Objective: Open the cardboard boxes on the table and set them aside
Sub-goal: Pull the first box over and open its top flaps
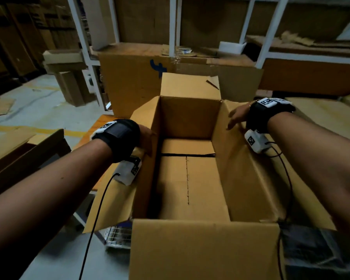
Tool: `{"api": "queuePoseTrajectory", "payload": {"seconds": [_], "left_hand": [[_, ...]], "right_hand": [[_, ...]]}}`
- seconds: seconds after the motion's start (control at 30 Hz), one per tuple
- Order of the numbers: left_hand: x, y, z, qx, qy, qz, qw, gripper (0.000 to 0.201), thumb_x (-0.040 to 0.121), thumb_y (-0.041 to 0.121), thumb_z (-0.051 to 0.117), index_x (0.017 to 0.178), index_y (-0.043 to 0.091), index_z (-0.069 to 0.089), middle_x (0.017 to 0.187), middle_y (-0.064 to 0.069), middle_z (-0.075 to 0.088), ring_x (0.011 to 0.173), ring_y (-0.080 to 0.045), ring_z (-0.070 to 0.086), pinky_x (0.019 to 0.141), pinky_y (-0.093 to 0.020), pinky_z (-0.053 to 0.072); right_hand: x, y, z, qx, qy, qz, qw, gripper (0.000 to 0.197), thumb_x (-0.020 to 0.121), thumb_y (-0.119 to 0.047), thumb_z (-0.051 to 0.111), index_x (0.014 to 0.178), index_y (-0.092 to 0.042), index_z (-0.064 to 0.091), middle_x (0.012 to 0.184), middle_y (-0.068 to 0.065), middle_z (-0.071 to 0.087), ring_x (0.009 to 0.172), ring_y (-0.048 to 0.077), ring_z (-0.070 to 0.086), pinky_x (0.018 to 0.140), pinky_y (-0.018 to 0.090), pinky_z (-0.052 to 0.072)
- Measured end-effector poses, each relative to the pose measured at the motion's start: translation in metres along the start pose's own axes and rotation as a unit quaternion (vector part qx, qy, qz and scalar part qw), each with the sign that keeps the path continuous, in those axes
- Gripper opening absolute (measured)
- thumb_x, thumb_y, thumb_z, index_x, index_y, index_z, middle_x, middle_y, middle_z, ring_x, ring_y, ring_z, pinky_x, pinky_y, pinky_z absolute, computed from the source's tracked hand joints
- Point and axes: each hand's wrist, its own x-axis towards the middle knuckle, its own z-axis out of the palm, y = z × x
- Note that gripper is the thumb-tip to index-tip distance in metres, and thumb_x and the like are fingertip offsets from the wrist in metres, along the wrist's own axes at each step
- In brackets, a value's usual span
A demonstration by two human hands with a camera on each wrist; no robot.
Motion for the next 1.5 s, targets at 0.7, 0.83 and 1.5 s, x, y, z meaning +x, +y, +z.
{"api": "queuePoseTrajectory", "payload": {"seconds": [0.7,0.83,1.5], "left_hand": [[-0.089,0.033,0.084,-0.017,0.022,-0.075,0.997,0.077,0.094,0.045,0.055,0.155,0.017,0.016,0.159,-0.008,0.023,0.145,-0.026,0.026,0.113,-0.035,0.027],[-0.104,0.034,0.102,-0.023,0.031,-0.089,0.995,0.078,0.094,0.022,0.057,0.156,0.020,0.009,0.156,-0.008,0.030,0.138,-0.025,0.038,0.104,-0.030,0.039],[-0.124,-0.154,0.130,-0.066,0.081,-0.192,0.976,0.065,0.098,0.013,0.050,0.154,0.012,0.016,0.152,-0.015,0.032,0.137,-0.029,0.038,0.110,-0.036,0.037]], "right_hand": [[-0.168,0.072,0.139,-0.039,0.065,-0.058,0.995,0.089,0.085,-0.049,0.066,0.155,-0.035,0.012,0.146,0.010,0.041,0.121,0.030,0.051,0.092,0.041,0.050],[-0.175,0.073,0.166,0.020,0.091,-0.085,0.992,0.083,0.085,-0.027,0.063,0.154,-0.036,0.019,0.161,0.011,0.021,0.131,0.033,0.045,0.095,0.042,0.052],[-0.144,-0.136,0.174,0.052,0.096,-0.167,0.980,0.083,0.079,-0.023,0.055,0.154,-0.034,0.019,0.164,0.005,0.014,0.139,0.031,0.037,0.101,0.042,0.046]]}}
